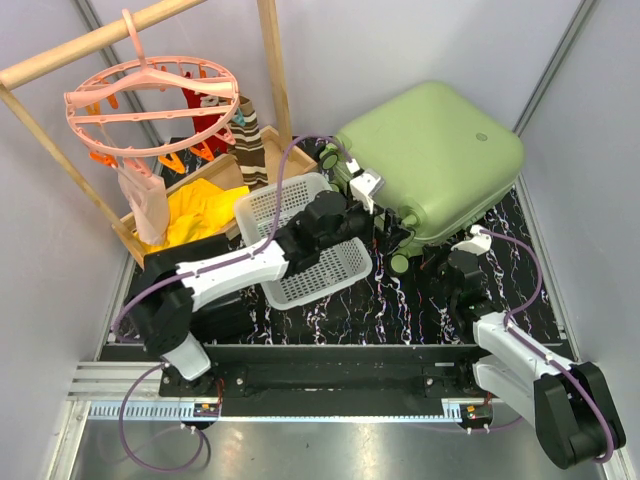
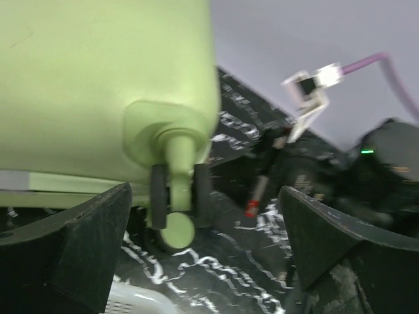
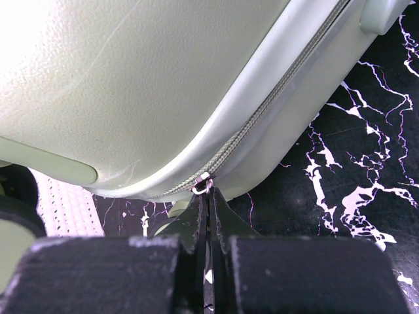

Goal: Open, take out, and arrange the luggage
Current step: Unzip the luggage

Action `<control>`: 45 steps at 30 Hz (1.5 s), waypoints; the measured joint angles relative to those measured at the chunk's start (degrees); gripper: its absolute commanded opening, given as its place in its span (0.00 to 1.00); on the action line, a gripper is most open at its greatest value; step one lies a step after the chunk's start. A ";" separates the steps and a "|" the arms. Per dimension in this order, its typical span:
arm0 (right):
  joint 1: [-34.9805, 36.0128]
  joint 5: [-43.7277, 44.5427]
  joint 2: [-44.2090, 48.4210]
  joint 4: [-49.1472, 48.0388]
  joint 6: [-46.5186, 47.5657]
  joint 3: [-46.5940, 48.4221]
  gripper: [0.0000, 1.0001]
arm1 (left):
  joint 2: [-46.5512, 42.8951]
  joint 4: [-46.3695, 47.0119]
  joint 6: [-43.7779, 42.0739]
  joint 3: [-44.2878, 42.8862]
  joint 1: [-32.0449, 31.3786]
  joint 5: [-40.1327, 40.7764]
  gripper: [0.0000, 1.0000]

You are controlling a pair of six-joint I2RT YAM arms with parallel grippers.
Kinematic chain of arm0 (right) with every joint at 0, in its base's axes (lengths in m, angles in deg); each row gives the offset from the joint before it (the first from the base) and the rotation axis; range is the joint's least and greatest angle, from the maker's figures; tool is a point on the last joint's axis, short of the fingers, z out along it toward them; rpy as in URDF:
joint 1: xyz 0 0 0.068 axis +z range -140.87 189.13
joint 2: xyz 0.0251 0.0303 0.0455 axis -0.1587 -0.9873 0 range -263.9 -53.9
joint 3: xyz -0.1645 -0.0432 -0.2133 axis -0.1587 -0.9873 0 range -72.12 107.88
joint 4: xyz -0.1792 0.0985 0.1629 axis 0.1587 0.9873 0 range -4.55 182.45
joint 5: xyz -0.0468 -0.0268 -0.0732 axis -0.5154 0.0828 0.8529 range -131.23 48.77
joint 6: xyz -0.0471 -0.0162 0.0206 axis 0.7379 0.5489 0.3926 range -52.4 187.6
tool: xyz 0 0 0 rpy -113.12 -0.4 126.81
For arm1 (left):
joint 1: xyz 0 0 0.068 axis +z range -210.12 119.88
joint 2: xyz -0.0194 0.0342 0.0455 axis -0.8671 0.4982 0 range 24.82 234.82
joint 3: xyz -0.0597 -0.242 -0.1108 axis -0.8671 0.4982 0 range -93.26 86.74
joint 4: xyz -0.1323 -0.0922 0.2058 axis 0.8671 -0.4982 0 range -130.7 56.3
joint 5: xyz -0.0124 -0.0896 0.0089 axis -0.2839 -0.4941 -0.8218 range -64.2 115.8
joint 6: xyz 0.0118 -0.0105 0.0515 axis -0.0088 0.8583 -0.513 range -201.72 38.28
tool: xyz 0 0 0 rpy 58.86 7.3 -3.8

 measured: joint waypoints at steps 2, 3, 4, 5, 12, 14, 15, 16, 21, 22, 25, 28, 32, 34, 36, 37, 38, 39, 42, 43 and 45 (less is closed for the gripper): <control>0.00 -0.02 0.11 0.00 -0.02 -0.02 0.00 | 2.01 -0.92 -1.86 -0.83 -0.07 1.66 0.99; 0.00 -0.02 0.22 -0.02 -0.04 -0.04 0.00 | 3.06 -1.55 -2.91 -1.27 -0.28 2.69 0.99; 0.00 -0.02 0.31 -0.02 -0.04 -0.04 0.00 | 4.42 -2.58 -4.07 -2.23 -0.59 3.96 0.99; 0.00 -0.02 0.39 -0.02 -0.07 -0.07 0.00 | 5.35 -3.08 -4.85 -2.80 -0.81 4.72 0.99; 0.00 -0.04 0.48 -0.02 -0.09 -0.11 0.00 | 10.25 -5.62 -8.37 -8.15 -1.86 7.06 0.99; 0.00 -0.04 0.50 -0.02 -0.11 -0.11 0.00 | 11.61 -6.23 -8.61 -10.25 -1.95 6.78 0.99; 0.00 -0.04 0.50 -0.02 -0.11 -0.11 0.00 | 12.48 -6.93 -8.68 -11.56 -1.97 6.67 0.99; 0.00 -0.04 0.55 -0.02 -0.13 -0.13 0.00 | 13.46 -7.54 -8.72 -12.83 -2.03 6.64 0.99; -0.02 -0.04 0.79 0.00 -0.09 -0.26 0.00 | 16.37 -10.45 -8.35 -14.64 -2.08 6.54 0.98; -0.02 -0.04 0.87 0.02 -0.09 -0.28 0.00 | 16.65 -11.02 -8.31 -14.64 -2.12 6.51 0.95; -0.02 -0.04 0.92 0.07 -0.09 -0.31 0.00 | 16.79 -12.63 -7.93 -14.64 -2.29 6.49 0.63; -0.02 -0.04 0.92 0.09 -0.07 -0.31 0.00 | 16.79 -12.83 -7.67 -14.64 -2.40 6.19 0.30; -0.07 0.00 1.31 0.55 0.00 -0.31 0.00 | 16.79 -12.57 -7.50 -14.64 -2.51 5.57 0.00; -0.09 0.04 1.55 0.81 0.39 -0.31 0.00 | 16.79 -12.37 -7.45 -14.58 -2.51 5.42 0.00; -0.15 0.42 2.19 1.44 1.05 -0.28 0.00 | 16.70 -11.26 -7.45 -13.81 -2.51 5.46 0.00; -0.22 0.57 2.45 1.62 1.20 -0.28 0.00 | 16.55 -10.58 -7.48 -13.38 -2.54 5.60 0.00; -0.33 0.66 2.78 1.99 1.40 -0.28 0.00 | 16.31 -9.77 -7.45 -12.76 -2.54 5.70 0.00; -0.37 0.74 3.02 2.29 1.51 -0.28 0.00 | 15.96 -9.05 -7.45 -12.07 -2.51 5.70 0.00; -0.37 0.72 3.04 2.43 1.53 -0.26 0.00 | 14.99 -7.41 -7.28 -10.36 -2.29 5.51 0.00; -0.37 0.57 2.91 2.43 1.53 -0.17 0.00 | 14.64 -6.82 -7.08 -9.75 -2.12 5.20 0.00; -0.37 -0.15 2.27 2.67 1.51 0.31 0.00 | 13.81 -5.64 -6.58 -8.31 -1.60 4.55 0.00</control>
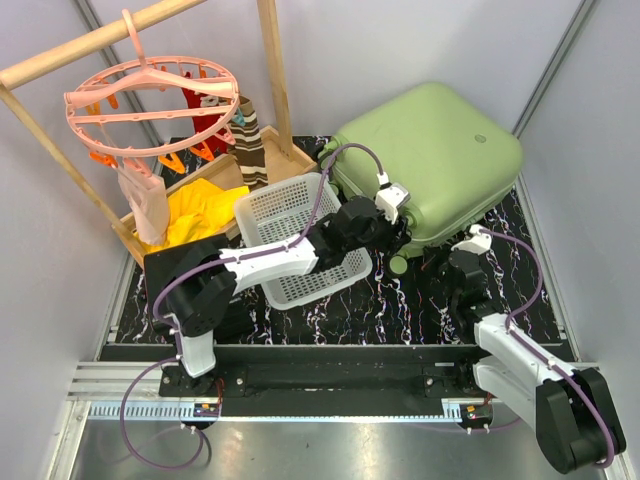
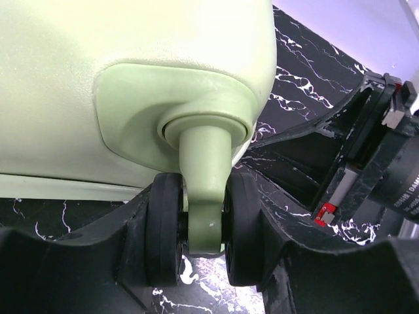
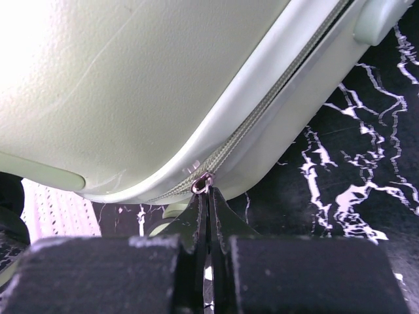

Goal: Open, take out, and arrange the luggage
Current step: Unzip the luggage

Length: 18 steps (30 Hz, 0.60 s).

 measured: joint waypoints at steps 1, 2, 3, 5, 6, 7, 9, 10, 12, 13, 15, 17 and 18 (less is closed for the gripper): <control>0.00 -0.44 -0.39 0.15 0.02 0.33 0.00 | -0.31 0.44 0.17 0.61 0.33 -0.46 0.00; 0.00 -0.94 -0.81 0.22 0.02 0.61 0.00 | -0.66 0.81 0.31 1.22 0.70 -0.92 0.00; 0.00 -1.40 -1.18 0.33 0.02 0.92 0.00 | -1.01 1.36 0.46 1.86 1.07 -1.40 0.00; 0.00 -2.10 -1.68 0.46 0.04 1.27 0.00 | -1.79 2.12 0.92 3.13 1.86 -2.54 0.00; -0.02 -2.38 -1.81 0.46 0.02 1.38 0.00 | -2.14 2.40 1.22 3.67 2.19 -3.04 0.00; -0.07 -2.58 -1.92 0.48 0.02 1.46 0.00 | -2.71 2.64 1.64 4.42 2.73 -3.98 0.00; -0.59 -2.82 -2.01 0.48 0.02 1.66 0.00 | -3.52 2.73 1.97 5.33 3.54 -5.14 0.00; -0.98 -2.97 -2.01 0.50 0.02 1.73 0.00 | -3.96 2.67 2.14 5.73 3.96 -5.75 0.00; -1.73 -3.58 -2.01 0.50 0.00 1.81 0.00 | -4.57 2.64 2.36 6.36 4.57 -6.82 0.00; -2.08 -4.09 -2.01 0.52 0.00 1.84 0.00 | -4.68 2.64 2.47 6.54 4.79 -7.26 0.00; -2.69 -4.61 -2.03 0.55 -0.02 1.86 0.00 | -4.72 2.64 2.78 6.56 5.09 -8.04 0.00; -3.50 -5.51 -2.16 0.52 -0.15 1.97 0.00 | -4.72 2.62 3.06 6.58 5.31 -8.57 0.00; -3.96 -5.99 -2.27 0.52 -0.24 2.01 0.00 | -4.72 2.56 3.15 6.58 5.42 -8.83 0.00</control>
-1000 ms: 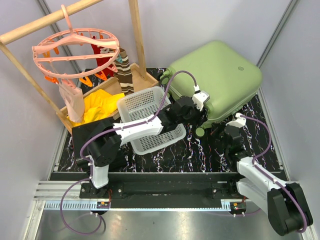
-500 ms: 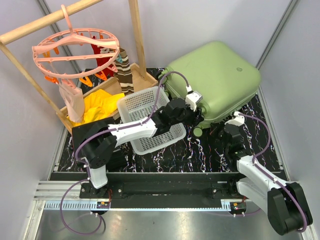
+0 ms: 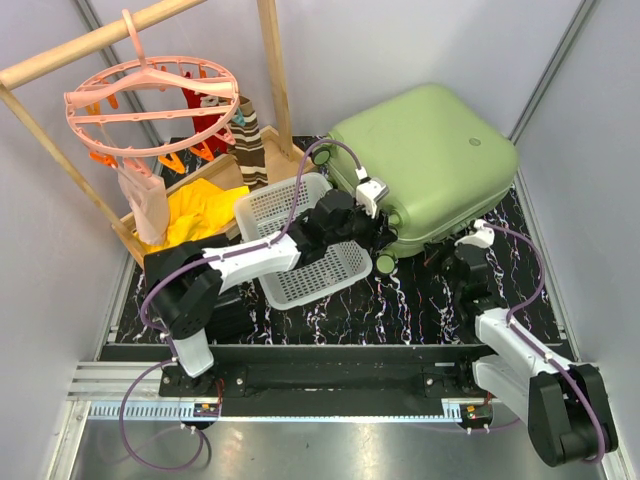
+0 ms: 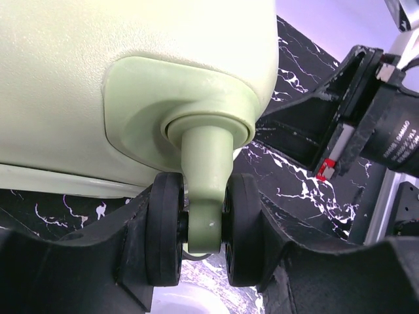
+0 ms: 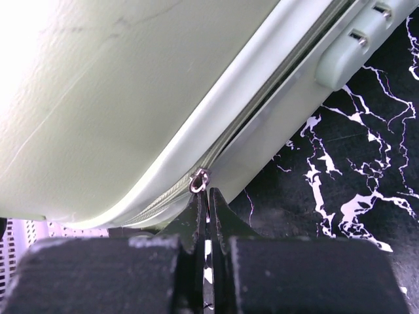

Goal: Open, take out, and arrange the luggage
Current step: Unzip the luggage

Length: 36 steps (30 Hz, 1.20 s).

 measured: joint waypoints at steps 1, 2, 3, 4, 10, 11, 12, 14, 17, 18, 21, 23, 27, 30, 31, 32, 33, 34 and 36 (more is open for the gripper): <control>-0.50 -0.44 -0.13 -0.02 -0.11 0.07 0.00 | -0.02 -0.04 0.04 0.00 0.22 -0.44 0.00; -1.14 -1.29 -0.26 -0.04 -0.26 0.17 0.00 | -0.04 0.02 0.09 0.11 0.42 -0.87 0.00; -1.64 -1.84 -0.35 -0.04 -0.33 0.22 0.00 | -0.09 0.15 0.15 0.31 0.61 -1.27 0.00; -2.43 -2.69 -0.42 -0.04 -0.46 0.26 0.00 | -0.20 0.13 0.24 0.44 0.85 -1.68 0.00; -6.80 -5.60 -0.61 -0.20 -1.38 0.79 0.00 | -0.59 -0.55 -0.48 0.61 2.01 -4.55 0.00; -7.26 -5.79 -0.59 -0.20 -1.51 0.79 0.00 | -0.59 -0.57 -0.63 0.61 2.16 -5.11 0.00; -7.58 -5.97 -0.48 -0.20 -1.68 0.79 0.00 | -0.59 -0.57 -0.70 0.61 2.34 -5.68 0.00; -8.13 -6.03 0.15 0.20 -1.95 0.79 0.00 | -0.59 -0.57 -0.79 0.59 2.71 -6.78 0.00; -8.79 -5.90 2.51 1.68 -2.84 0.66 0.00 | -0.57 -1.05 -0.76 0.26 3.13 -8.09 0.00; -9.27 -5.84 3.65 2.19 -3.10 0.55 0.00 | -0.46 -1.44 -0.74 -0.02 3.26 -8.46 0.00; -11.06 -5.66 6.47 3.37 -3.54 0.39 0.00 | 0.15 -3.06 -0.72 -1.40 3.39 -9.42 0.00; -11.65 -4.83 7.98 4.35 -3.67 0.39 0.00 | 0.66 -4.42 -0.92 -2.49 3.32 -9.84 0.00; -13.51 0.92 11.04 6.21 -3.26 0.37 0.00 | 1.62 -7.15 -1.55 -4.83 3.10 -10.38 0.00; -14.93 4.46 12.11 7.61 -2.97 0.37 0.00 | 1.68 -7.34 -1.68 -5.03 3.13 -10.54 0.00; -14.93 4.79 12.13 7.89 -2.84 0.37 0.00 | 1.68 -7.37 -1.70 -5.03 3.13 -10.54 0.00; -14.93 4.85 12.13 8.17 -2.71 0.37 0.00 | 1.68 -7.37 -1.73 -5.03 3.13 -10.51 0.00; -14.93 4.72 12.11 8.50 -2.47 0.35 0.00 | 1.68 -7.37 -1.73 -5.03 3.13 -10.51 0.00; -14.93 4.24 11.93 8.55 -1.70 0.35 0.00 | 1.68 -7.43 -1.75 -5.03 3.15 -10.51 0.00; -14.95 2.54 11.02 8.13 -0.22 0.42 0.05 | 1.66 -7.61 -1.70 -5.03 3.32 -10.54 0.00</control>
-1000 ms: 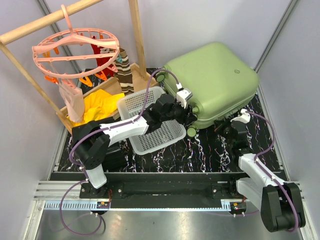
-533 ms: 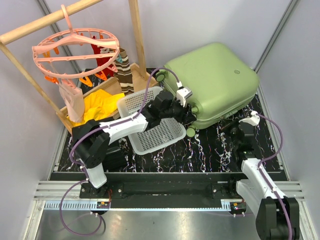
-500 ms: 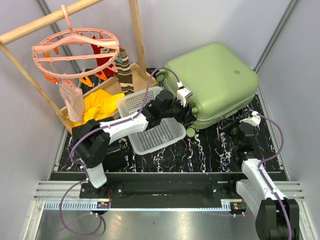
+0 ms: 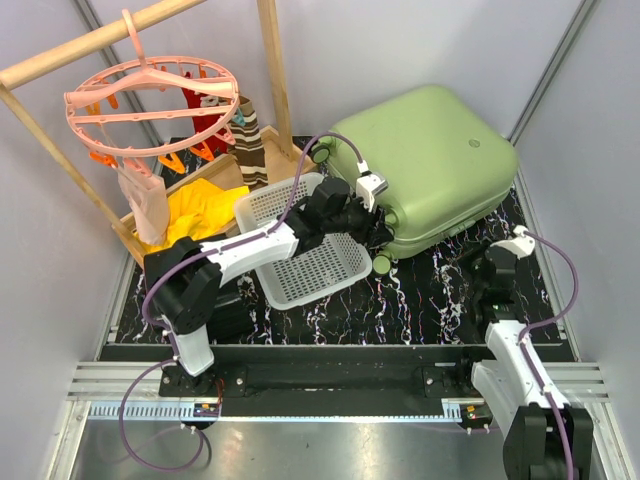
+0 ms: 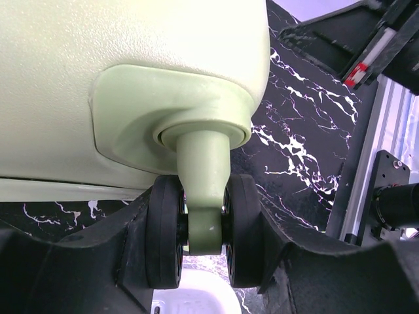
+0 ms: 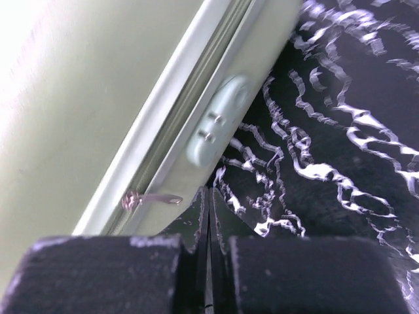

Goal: Open, take out, and arrange the luggage
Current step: Unzip the luggage

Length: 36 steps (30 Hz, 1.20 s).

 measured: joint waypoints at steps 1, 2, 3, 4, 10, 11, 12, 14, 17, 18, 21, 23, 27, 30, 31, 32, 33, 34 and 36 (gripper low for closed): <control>0.00 -1.64 -1.22 0.07 1.18 0.28 0.16 | -0.02 -0.11 0.02 0.00 0.20 -0.20 0.00; 0.00 -3.26 -2.58 0.00 2.43 0.76 0.19 | -0.09 -0.28 0.11 0.00 0.50 -0.48 0.00; 0.00 -5.42 -4.31 0.20 3.48 1.51 0.23 | -0.28 -0.57 0.22 0.00 0.92 -0.87 0.00; 0.00 -7.34 -6.10 0.48 4.57 2.38 0.30 | -0.50 -0.98 0.22 0.00 1.40 -1.29 0.00; 0.00 -17.33 -10.75 -0.46 8.15 5.05 0.61 | -2.10 -3.87 -0.72 0.00 4.57 -2.73 0.00; 0.00 -18.75 -10.84 -0.68 8.66 5.05 0.68 | -2.23 -4.17 -0.98 0.00 4.94 -2.99 0.00; 0.00 -20.15 -10.93 -0.96 9.14 5.05 0.69 | -2.32 -4.28 -1.11 0.00 5.18 -3.30 0.00; 0.00 -23.10 -11.08 -1.55 10.60 5.05 0.68 | -2.36 -4.33 -1.31 0.02 5.49 -3.74 0.00; 0.02 -26.49 -12.04 -2.19 12.44 5.42 0.66 | -2.43 -4.37 -1.31 0.09 5.79 -4.22 0.00; 0.04 -27.19 -12.59 -2.43 12.92 5.73 0.63 | -2.47 -4.46 -1.31 0.09 5.88 -4.28 0.00; 0.04 -29.24 -14.40 -3.45 14.16 6.99 0.59 | -2.69 -4.83 -1.33 0.09 6.29 -4.63 0.00; 0.04 -30.47 -15.80 -4.33 14.93 7.93 0.56 | -2.78 -5.11 -1.36 0.09 6.64 -5.03 0.00; 0.04 -33.66 -20.11 -6.32 16.92 10.25 0.49 | -3.08 -5.62 -1.33 0.11 7.28 -5.62 0.00; 0.09 -36.41 -22.51 -7.93 17.73 11.08 0.47 | -3.19 -5.81 -1.33 0.11 7.61 -6.03 0.00; 0.20 -36.96 -23.50 -8.26 17.97 11.08 0.47 | -3.19 -5.84 -1.33 0.11 7.67 -6.14 0.00; 0.26 -37.46 -23.87 -8.50 18.14 11.08 0.47 | -3.19 -5.88 -1.33 0.11 7.72 -6.21 0.00; 0.33 -37.94 -24.11 -8.66 18.27 11.08 0.47 | -3.19 -5.92 -1.33 0.11 7.76 -6.25 0.00; 0.50 -38.38 -24.28 -8.92 18.53 11.08 0.46 | -3.19 -5.97 -1.33 0.11 7.82 -6.34 0.00; 1.03 -39.08 -24.61 -9.35 19.06 11.08 0.46 | -3.19 -6.05 -1.33 0.11 8.04 -6.64 0.00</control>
